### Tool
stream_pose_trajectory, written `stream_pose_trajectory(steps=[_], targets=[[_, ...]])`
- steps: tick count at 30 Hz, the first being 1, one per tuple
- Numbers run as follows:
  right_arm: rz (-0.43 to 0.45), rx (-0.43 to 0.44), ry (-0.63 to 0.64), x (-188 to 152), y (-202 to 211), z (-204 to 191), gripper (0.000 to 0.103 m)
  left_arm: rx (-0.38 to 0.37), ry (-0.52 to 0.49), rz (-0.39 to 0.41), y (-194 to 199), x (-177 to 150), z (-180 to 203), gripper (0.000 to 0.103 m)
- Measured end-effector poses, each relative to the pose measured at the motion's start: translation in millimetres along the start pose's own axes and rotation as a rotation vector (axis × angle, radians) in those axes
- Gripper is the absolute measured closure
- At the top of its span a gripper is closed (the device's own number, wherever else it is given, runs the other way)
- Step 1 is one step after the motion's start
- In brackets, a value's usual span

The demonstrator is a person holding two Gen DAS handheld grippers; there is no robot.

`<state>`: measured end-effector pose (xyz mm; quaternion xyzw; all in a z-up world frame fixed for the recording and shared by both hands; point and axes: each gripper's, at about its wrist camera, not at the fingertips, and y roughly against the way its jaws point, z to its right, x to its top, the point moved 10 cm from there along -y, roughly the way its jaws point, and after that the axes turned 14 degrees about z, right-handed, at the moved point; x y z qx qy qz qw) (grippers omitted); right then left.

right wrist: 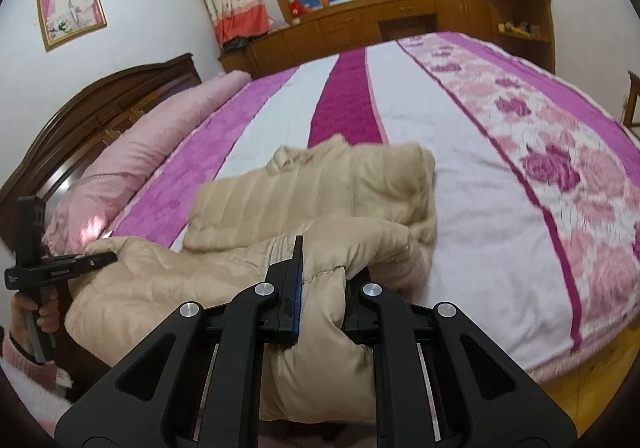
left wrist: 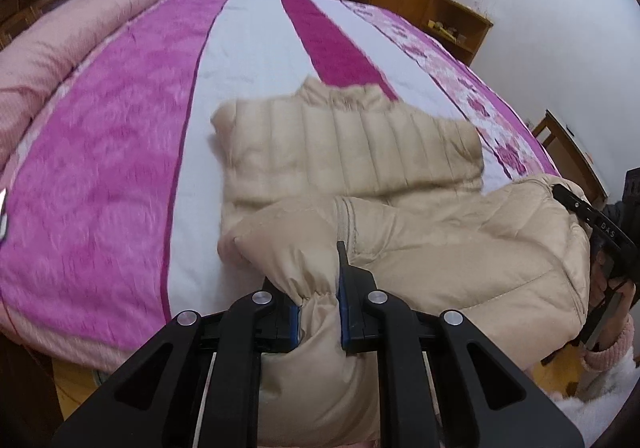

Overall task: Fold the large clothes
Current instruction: 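Lift the hem with both tools and fold it toward the collar, then open both tools to release the folded hem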

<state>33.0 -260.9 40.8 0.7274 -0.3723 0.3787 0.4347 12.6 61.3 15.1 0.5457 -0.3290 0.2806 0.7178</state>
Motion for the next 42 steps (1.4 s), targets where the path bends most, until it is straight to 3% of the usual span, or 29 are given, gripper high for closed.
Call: stream_pose_trajectory(steps=[9,14,20,28,38,41,42], targets=[[0.06,-0.041,-0.012,39.3,-48.2,17.1,0.09,0.052,-0.011,0.078,-41.8,55.1,-11.2,0.088],[0.059,-0.11,0.036,44.1,-90.1,26.5,0.09,0.122,-0.084,0.098,-81.0,69.7,-13.7,0.087],[-0.007,-0.178,0.035,26.7,-136.0,47.4,0.086,0.183,-0.116,0.038,-136.4,61.2,-24.1,0.085],[-0.125,-0.253,0.009,-17.5,-182.4,79.9,0.076,0.205,-0.098,-0.026,-184.7,43.1,-38.3,0.08],[-0.166,-0.253,0.008,-39.7,-200.7,88.6,0.072,0.191,-0.1,-0.027,-195.1,37.4,-40.0,0.078],[-0.177,-0.249,-0.01,-38.2,-200.6,91.2,0.07,0.171,-0.102,-0.021,-180.3,40.3,-39.2,0.062],[-0.18,-0.247,-0.014,-37.5,-200.0,90.8,0.07,0.161,-0.097,-0.016,-173.0,41.0,-39.1,0.051]])
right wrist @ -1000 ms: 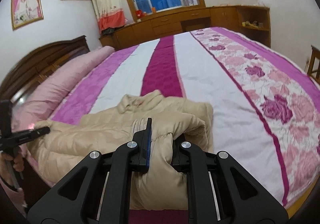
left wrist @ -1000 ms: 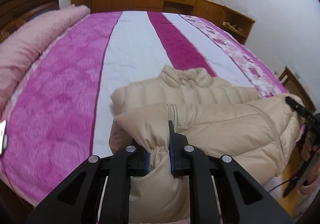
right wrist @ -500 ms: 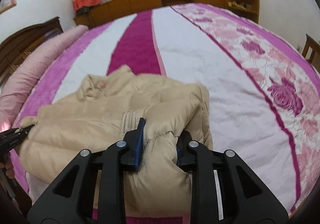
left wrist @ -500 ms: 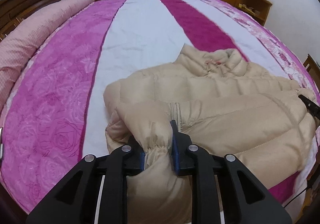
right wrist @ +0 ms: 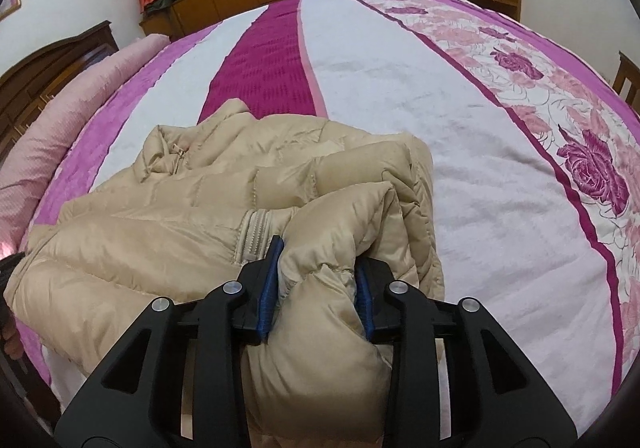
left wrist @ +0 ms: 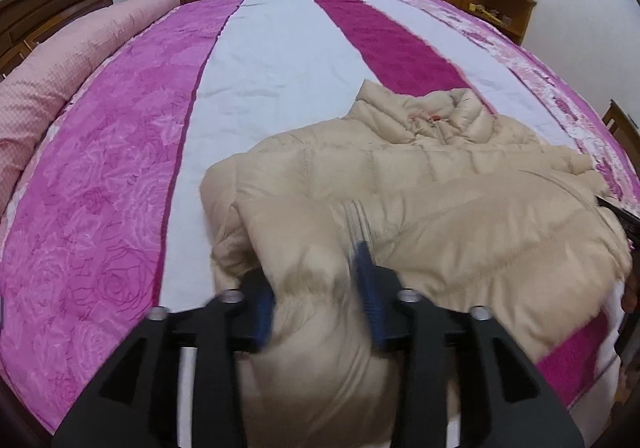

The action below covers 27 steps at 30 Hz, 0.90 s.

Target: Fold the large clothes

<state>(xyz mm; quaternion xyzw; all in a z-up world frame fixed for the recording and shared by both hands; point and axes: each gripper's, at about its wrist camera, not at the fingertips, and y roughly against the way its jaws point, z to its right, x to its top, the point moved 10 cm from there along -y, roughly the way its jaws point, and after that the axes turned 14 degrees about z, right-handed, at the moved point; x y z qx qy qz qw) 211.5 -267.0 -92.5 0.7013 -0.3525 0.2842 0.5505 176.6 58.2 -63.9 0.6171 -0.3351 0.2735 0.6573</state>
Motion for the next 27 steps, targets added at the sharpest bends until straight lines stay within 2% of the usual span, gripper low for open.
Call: stream_pose_trajectory(steps=[1,4,6,8,9,14,19,24,27], targets=[[-0.002,0.001,-0.003,1.0,0.2,-0.1,0.069,-0.01,0.004,0.006,8.4,0.2,-1.5,0.044],[-0.004,0.013,-0.037,4.5,4.9,0.4,0.065,-0.037,0.007,0.029,32.9,-0.3,-4.8,0.04],[0.001,0.018,-0.041,9.5,12.4,0.2,0.054,-0.044,0.007,0.04,46.4,-2.6,-7.5,0.039],[0.025,0.037,-0.032,16.4,25.5,-2.7,0.033,-0.041,0.0,0.045,59.4,-6.8,-10.5,0.039],[0.049,0.043,-0.018,21.1,35.2,-5.0,0.03,-0.041,-0.004,0.048,64.5,-8.8,-11.1,0.038],[0.094,0.07,0.07,31.7,75.1,-8.9,0.03,-0.04,0.01,0.056,83.0,-22.2,-15.7,0.035],[0.096,0.06,0.1,18.5,102.7,5.3,0.03,-0.055,0.023,0.04,83.0,-40.3,-13.7,0.035],[0.055,0.05,0.052,-8.3,102.8,22.8,0.03,-0.063,0.07,0.015,66.5,-52.9,-16.6,0.035],[0.03,0.08,-0.014,-20.0,92.6,25.1,0.03,-0.068,0.104,0.01,55.7,-53.1,-16.6,0.035]])
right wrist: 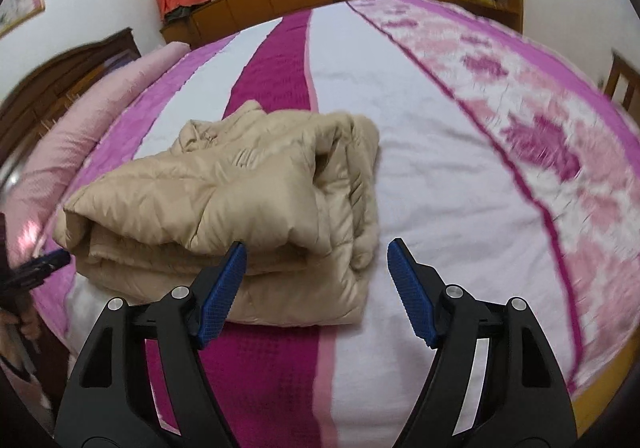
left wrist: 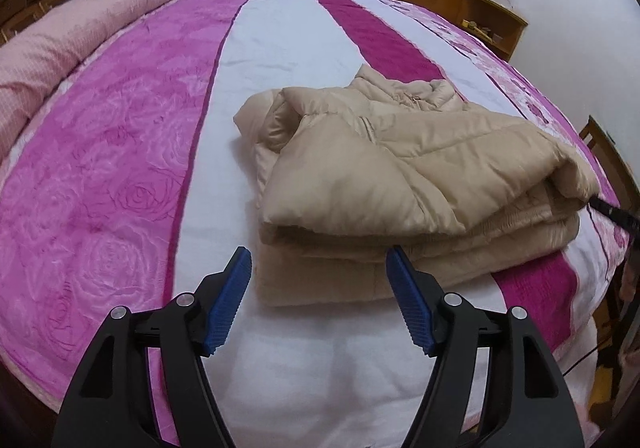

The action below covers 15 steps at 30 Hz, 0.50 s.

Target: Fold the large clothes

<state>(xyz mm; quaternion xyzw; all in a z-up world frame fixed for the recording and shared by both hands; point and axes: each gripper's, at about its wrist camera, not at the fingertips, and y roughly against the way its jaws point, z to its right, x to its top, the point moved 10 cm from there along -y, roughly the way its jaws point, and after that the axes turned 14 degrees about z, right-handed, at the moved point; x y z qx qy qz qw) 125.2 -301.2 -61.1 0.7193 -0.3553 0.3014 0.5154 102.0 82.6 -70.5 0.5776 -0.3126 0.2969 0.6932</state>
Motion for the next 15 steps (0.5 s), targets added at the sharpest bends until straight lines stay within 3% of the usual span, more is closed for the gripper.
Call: stream_pose_trajectory(steps=[2,3,6,7,8,15], targets=[[-0.004,0.034,-0.04,-2.6,-5.8,-3.0,0.033,-0.01,0.02,0.004,-3.2,1.5,3.0,0.044],[-0.002,0.044,-0.051,-2.2,-6.7,-5.6,0.048,-0.021,0.025,0.003,-4.0,2.4,5.9,0.061],[0.01,0.078,-0.07,4.6,-7.2,-15.0,0.084,-0.03,0.019,0.03,0.2,11.2,11.9,0.084],[0.033,0.081,-0.047,12.1,-4.8,-19.1,0.088,-0.032,0.013,0.045,2.8,16.7,13.7,0.088],[0.052,0.082,-0.029,18.2,-3.0,-22.4,0.094,-0.022,0.002,0.063,4.7,23.8,14.2,0.1],[0.14,0.042,0.018,76.1,-12.1,-33.7,0.101,0.023,-0.02,0.125,-5.2,79.1,9.4,0.1]])
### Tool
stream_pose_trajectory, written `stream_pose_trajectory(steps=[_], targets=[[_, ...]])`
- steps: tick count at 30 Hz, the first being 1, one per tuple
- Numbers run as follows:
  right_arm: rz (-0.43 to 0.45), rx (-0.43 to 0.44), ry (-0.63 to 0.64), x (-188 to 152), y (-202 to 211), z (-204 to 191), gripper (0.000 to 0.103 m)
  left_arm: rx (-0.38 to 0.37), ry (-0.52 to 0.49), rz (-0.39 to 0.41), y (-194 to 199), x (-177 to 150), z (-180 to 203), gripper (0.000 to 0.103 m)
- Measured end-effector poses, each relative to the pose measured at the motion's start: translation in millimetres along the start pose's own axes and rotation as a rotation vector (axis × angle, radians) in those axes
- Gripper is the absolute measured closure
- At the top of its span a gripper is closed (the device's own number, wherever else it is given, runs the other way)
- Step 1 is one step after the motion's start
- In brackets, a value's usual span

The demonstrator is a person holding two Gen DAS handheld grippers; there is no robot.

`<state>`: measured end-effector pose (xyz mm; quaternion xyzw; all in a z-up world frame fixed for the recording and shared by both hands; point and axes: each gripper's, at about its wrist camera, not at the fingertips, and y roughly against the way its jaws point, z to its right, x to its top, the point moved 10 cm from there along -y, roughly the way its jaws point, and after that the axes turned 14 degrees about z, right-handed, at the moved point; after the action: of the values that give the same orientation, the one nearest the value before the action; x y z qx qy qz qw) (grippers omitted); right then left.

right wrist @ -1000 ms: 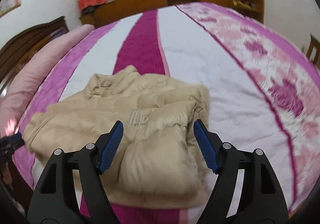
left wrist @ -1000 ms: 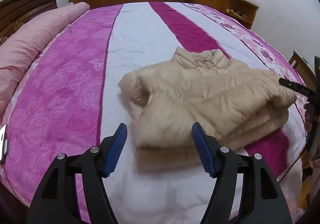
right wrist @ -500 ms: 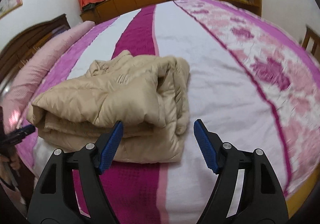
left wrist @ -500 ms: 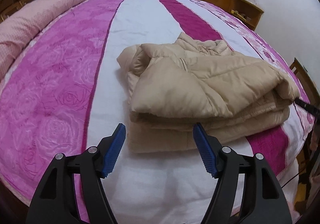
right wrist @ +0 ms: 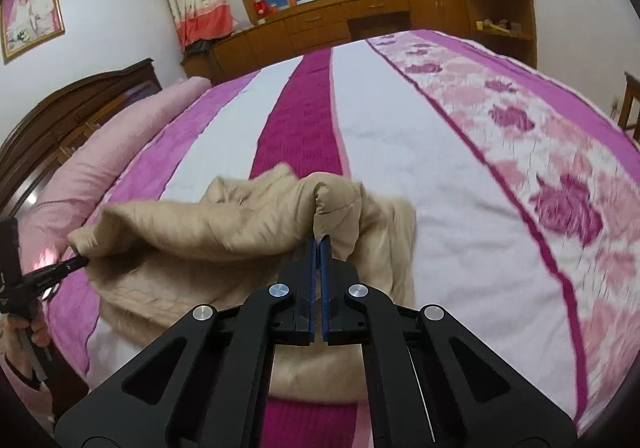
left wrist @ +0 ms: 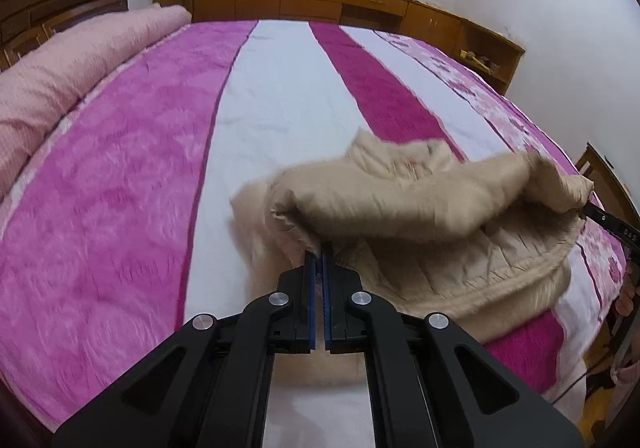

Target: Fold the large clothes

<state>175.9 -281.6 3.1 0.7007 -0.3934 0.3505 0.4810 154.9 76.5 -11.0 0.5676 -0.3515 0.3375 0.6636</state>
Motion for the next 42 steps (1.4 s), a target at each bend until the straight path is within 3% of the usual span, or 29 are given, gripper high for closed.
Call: stream_pose_trajectory(steps=[12,13,16,18,25,30,36,40,42], targets=[[-0.054,-0.101,0.057,23.8,-88.2,10.9,0.099,0.067,-0.046,0.0,-69.3,55.7,-0.9,0.097],[-0.06,-0.106,0.055,23.5,-94.0,14.0,0.098,0.08,-0.031,0.006,-71.0,59.8,-3.7,0.093],[-0.066,-0.119,0.013,25.9,-105.1,24.7,0.088,0.11,0.012,0.037,-63.1,73.8,-11.7,0.051],[-0.049,-0.11,-0.023,31.1,-100.4,30.6,0.078,0.087,0.021,0.064,-51.1,81.1,-12.9,0.046],[0.007,-0.102,-0.003,30.9,-57.8,35.2,0.071,0.06,-0.003,0.103,-11.1,81.7,-10.6,0.046],[0.01,-0.057,0.032,20.5,-38.2,20.7,0.07,0.024,-0.012,0.08,-2.0,64.0,1.3,0.046],[-0.082,0.016,0.056,-10.1,-54.1,-12.9,0.07,-0.071,-0.065,0.0,-23.9,27.8,37.4,0.046],[-0.098,0.009,0.076,-19.8,-81.4,-25.0,0.069,-0.11,-0.079,-0.019,-55.9,19.3,53.3,0.046],[-0.1,-0.014,0.056,-19.5,-94.9,-20.5,0.063,-0.099,-0.062,-0.025,-73.2,20.6,50.7,0.046]])
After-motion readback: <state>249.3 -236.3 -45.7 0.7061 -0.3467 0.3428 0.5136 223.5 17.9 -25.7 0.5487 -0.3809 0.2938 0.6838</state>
